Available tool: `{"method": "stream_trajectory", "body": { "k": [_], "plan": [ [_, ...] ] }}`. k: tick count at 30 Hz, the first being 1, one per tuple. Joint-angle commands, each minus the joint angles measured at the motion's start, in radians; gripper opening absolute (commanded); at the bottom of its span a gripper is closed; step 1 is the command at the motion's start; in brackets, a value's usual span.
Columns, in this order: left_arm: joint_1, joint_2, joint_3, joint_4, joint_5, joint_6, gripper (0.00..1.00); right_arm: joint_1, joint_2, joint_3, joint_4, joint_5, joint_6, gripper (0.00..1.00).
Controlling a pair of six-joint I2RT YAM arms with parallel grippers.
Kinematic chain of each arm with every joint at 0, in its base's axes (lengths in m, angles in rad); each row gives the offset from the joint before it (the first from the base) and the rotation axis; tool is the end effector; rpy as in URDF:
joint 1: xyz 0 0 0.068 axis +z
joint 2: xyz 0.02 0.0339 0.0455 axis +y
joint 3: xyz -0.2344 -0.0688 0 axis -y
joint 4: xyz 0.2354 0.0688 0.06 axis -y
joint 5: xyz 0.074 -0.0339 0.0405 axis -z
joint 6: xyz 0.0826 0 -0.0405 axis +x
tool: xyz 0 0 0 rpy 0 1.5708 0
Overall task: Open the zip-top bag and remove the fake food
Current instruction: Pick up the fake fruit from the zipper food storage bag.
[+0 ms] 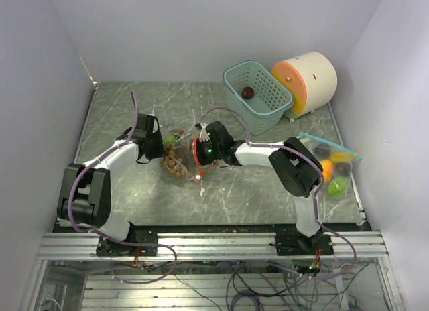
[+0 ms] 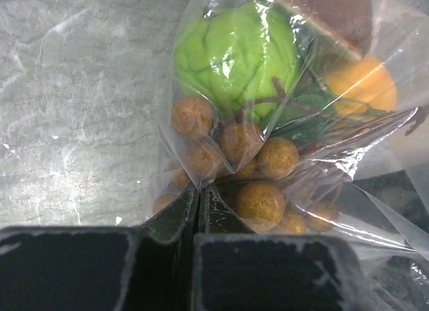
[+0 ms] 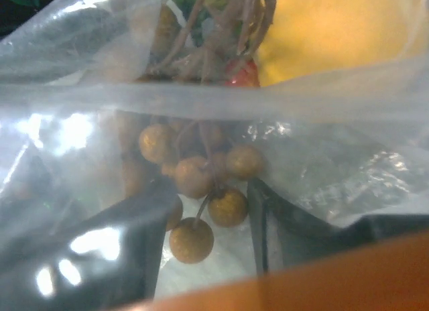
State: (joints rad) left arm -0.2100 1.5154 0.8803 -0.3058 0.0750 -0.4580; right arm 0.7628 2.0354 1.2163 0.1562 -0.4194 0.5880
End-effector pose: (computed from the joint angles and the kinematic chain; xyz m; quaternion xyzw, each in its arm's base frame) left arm 0.3158 -0.0736 0.1298 -0.1060 0.9443 -0.1352 0.2808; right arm 0.3002 0.3334 0.1001 -0.1677 0.8677 0.4142 0.2178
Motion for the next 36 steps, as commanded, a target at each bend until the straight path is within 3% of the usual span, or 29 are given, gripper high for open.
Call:
{"method": "stream_trajectory", "body": {
  "k": [1,5,7,23,36],
  "plan": [
    [0.006,-0.016,-0.009,-0.024,0.011,0.020,0.07,0.015,0.012,0.013,0.077,-0.032,0.026,0.42],
    [0.006,-0.026,-0.015,-0.027,0.003,0.014,0.07,0.012,-0.020,0.003,0.046,0.026,0.006,0.09],
    [0.006,-0.024,-0.015,-0.033,-0.009,0.009,0.07,0.008,-0.054,0.000,0.022,0.056,-0.008,0.00],
    [0.008,0.005,-0.005,-0.034,-0.037,-0.014,0.07,-0.126,-0.351,-0.191,-0.080,0.154,-0.031,0.00],
    [0.012,-0.001,-0.019,-0.032,-0.042,-0.023,0.07,-0.255,-0.539,-0.172,-0.174,0.152,-0.072,0.00]
  ]
}}
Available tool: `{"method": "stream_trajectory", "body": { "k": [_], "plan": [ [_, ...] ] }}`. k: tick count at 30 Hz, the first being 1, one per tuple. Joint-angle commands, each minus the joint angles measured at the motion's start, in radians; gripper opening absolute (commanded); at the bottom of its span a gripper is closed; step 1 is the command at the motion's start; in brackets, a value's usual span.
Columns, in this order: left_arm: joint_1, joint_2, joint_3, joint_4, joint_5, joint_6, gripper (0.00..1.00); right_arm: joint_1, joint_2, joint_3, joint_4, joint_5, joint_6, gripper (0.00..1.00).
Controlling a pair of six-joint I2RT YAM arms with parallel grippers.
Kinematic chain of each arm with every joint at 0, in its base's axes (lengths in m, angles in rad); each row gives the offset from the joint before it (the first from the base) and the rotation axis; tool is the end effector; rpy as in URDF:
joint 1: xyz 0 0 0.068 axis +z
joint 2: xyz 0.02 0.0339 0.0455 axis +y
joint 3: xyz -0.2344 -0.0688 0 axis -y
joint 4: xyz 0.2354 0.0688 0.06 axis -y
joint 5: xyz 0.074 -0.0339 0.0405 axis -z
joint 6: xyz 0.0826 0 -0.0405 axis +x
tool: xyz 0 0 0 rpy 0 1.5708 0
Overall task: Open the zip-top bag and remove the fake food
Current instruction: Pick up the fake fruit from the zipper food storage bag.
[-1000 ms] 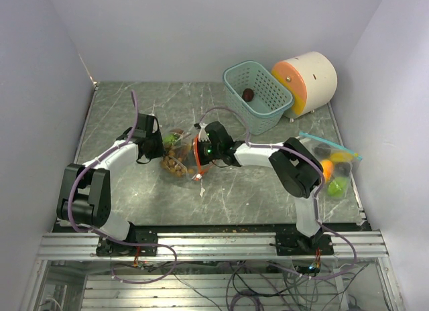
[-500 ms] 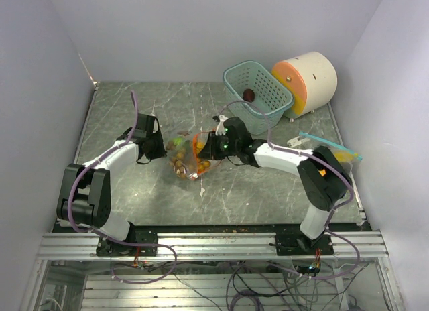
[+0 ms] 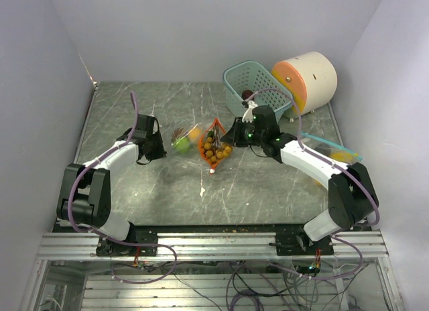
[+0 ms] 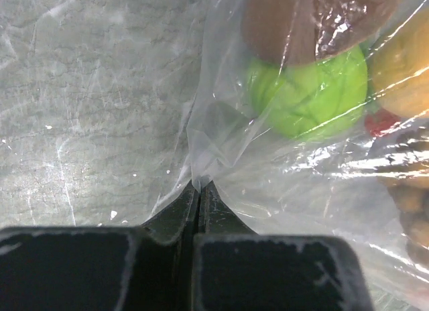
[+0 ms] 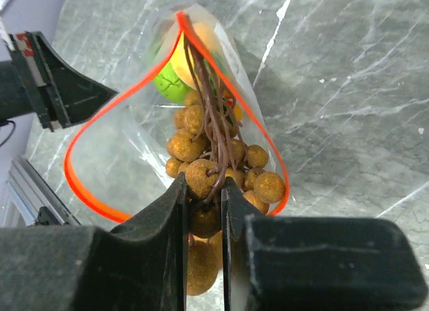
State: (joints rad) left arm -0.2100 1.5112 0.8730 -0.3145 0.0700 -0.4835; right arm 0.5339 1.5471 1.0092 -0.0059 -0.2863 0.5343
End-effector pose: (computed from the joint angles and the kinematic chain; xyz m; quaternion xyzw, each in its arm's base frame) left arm 0.3132 -0.0727 0.1280 -0.1192 0.9446 -0.1347 0.2745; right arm 0.3139 0.2127 0.1995 -0.0699 0.8621 0.3545 0.3552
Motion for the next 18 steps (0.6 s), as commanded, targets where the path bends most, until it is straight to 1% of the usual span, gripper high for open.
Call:
{"method": "stream_trajectory", "body": {
  "k": [1,5,11,14,16,18],
  "plan": [
    [0.012,0.004,-0.011,-0.023,-0.036,0.002,0.07,-0.031,-0.061,0.040,-0.003,0.012,-0.009,0.00],
    [0.012,0.006,-0.008,-0.026,-0.027,-0.001,0.07,-0.036,-0.084,0.086,0.020,-0.013,0.014,0.00],
    [0.012,0.010,-0.017,-0.025,-0.033,-0.003,0.07,-0.036,-0.104,0.168,0.010,-0.024,0.001,0.00],
    [0.012,0.006,-0.029,0.000,-0.004,-0.021,0.07,-0.037,-0.073,0.194,-0.011,-0.075,-0.022,0.00],
    [0.012,0.002,-0.025,0.016,0.022,-0.027,0.07,-0.014,-0.048,0.176,0.006,-0.098,-0.021,0.00],
    [0.012,0.001,-0.008,0.018,0.034,-0.028,0.07,0.021,-0.018,0.158,0.019,-0.090,-0.024,0.00]
  ]
}}
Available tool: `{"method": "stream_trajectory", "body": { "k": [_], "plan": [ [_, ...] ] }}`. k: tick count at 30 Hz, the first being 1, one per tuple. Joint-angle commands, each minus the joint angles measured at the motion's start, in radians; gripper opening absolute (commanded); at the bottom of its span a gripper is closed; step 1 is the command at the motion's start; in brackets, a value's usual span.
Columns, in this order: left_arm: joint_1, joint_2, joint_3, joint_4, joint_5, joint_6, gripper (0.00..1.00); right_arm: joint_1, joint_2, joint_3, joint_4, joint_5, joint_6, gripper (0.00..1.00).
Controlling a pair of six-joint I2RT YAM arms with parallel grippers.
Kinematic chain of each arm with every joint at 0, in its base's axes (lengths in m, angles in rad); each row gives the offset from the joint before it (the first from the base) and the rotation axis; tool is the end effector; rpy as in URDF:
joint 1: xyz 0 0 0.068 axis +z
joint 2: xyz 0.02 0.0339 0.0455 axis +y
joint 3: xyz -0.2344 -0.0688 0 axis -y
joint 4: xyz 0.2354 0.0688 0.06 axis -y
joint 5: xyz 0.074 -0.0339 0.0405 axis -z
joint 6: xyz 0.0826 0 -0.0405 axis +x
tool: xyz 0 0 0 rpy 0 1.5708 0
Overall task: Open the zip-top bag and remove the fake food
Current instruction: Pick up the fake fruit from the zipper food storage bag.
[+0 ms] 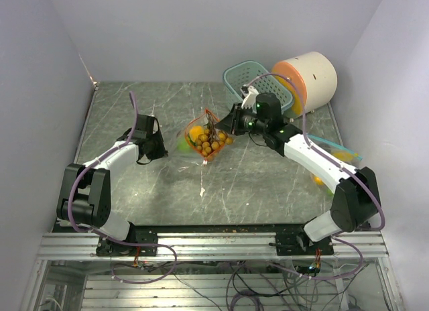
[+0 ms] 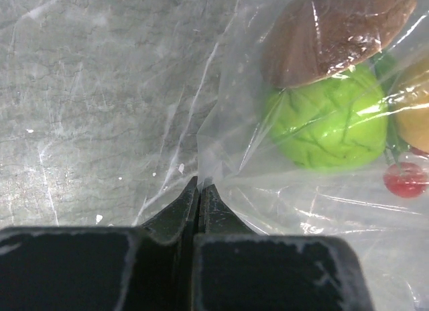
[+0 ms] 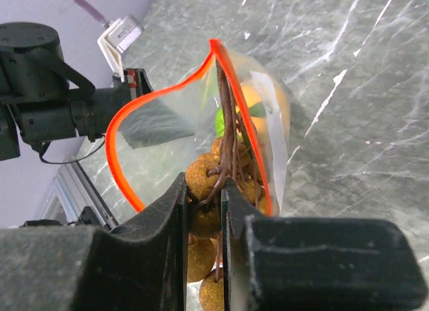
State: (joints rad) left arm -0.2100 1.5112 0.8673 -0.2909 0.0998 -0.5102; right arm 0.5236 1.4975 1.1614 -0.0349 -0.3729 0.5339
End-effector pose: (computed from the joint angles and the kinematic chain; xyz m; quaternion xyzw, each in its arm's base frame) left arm 0.3143 -0.0754 0.1285 -0.1264 0.9403 -0.1544 0.2756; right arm 0.3188 0.2188 0.2716 -0.1005 0.8116 0.4120 0.4018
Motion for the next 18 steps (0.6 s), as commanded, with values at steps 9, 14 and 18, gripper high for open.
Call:
{"method": "stream_trajectory", "body": {
  "k": [9,14,18],
  "plan": [
    [0.012,-0.004,0.054,0.003,0.095,-0.055,0.07,0.199,0.200,0.016,0.093,0.044,-0.008,0.00],
    [0.012,0.004,0.085,-0.027,0.075,-0.054,0.07,0.221,0.193,0.008,0.082,0.050,-0.004,0.00],
    [0.012,0.016,0.080,-0.024,0.075,-0.073,0.07,0.202,0.118,0.005,0.006,0.099,-0.035,0.00]
  ]
}}
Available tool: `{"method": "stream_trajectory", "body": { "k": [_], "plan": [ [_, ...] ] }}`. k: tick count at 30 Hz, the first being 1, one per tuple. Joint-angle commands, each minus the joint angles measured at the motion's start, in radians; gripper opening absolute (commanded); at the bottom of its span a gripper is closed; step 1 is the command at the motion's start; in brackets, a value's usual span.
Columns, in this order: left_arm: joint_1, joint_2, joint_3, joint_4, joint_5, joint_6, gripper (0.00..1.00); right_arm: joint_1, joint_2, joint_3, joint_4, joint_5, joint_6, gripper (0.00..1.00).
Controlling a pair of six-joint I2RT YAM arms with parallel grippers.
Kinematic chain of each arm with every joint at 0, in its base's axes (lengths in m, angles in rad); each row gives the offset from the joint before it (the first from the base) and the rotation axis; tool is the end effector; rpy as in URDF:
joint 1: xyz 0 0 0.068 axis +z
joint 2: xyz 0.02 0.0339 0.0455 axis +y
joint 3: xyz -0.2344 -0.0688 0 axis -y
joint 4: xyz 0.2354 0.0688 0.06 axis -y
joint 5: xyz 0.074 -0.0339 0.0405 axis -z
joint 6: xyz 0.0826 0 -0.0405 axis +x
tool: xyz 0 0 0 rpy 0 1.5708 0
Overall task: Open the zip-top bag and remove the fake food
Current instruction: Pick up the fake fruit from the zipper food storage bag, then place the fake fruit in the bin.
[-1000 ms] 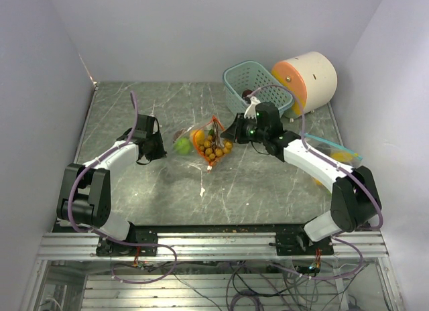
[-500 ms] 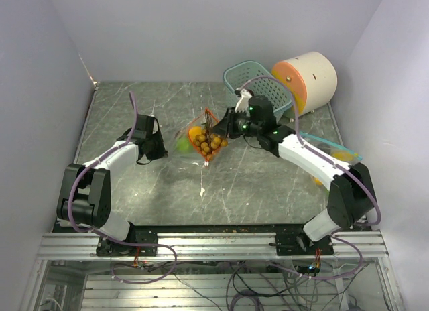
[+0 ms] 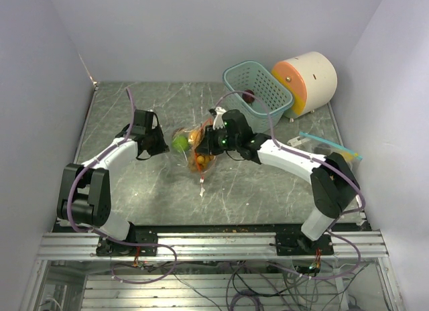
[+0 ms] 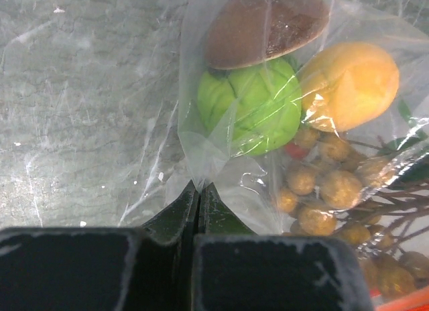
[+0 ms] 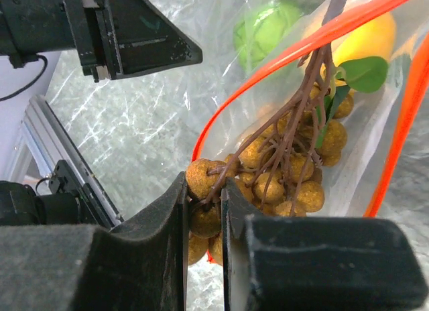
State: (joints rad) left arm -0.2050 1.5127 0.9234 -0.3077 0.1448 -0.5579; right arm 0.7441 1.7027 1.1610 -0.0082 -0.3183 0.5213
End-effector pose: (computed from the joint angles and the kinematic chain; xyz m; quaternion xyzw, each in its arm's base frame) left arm 0.3232 -0.0794 0.1449 -0.1417 0.9309 -0.1861 0.2806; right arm 0.2867 0.2990 0.1962 -0.1727 0.8476 0.3968 0.3073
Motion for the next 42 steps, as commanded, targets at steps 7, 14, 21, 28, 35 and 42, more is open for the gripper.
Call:
{"method": "stream_trajectory", "body": {
  "k": [7,14,21,28,35,42],
  "plan": [
    [0.009,0.034,0.024,-0.008,0.016,-0.035,0.07,-0.143,-0.257,-0.046,-0.026,0.004,0.035,0.00],
    [0.012,0.054,-0.002,0.002,0.009,-0.032,0.07,-0.301,-0.349,0.002,-0.058,-0.034,0.029,0.00],
    [0.013,0.057,-0.013,0.002,-0.001,-0.024,0.07,-0.357,-0.363,0.034,-0.010,-0.030,0.053,0.00],
    [0.013,0.048,-0.017,-0.004,0.006,-0.010,0.07,-0.445,-0.252,0.205,-0.021,-0.008,0.015,0.00],
    [0.013,0.031,-0.026,-0.002,0.007,-0.001,0.07,-0.558,-0.124,0.317,-0.068,-0.009,-0.018,0.00],
    [0.016,0.039,-0.009,-0.014,-0.002,0.015,0.07,-0.588,-0.001,0.366,-0.137,-0.040,-0.057,0.17]
  ]
}}
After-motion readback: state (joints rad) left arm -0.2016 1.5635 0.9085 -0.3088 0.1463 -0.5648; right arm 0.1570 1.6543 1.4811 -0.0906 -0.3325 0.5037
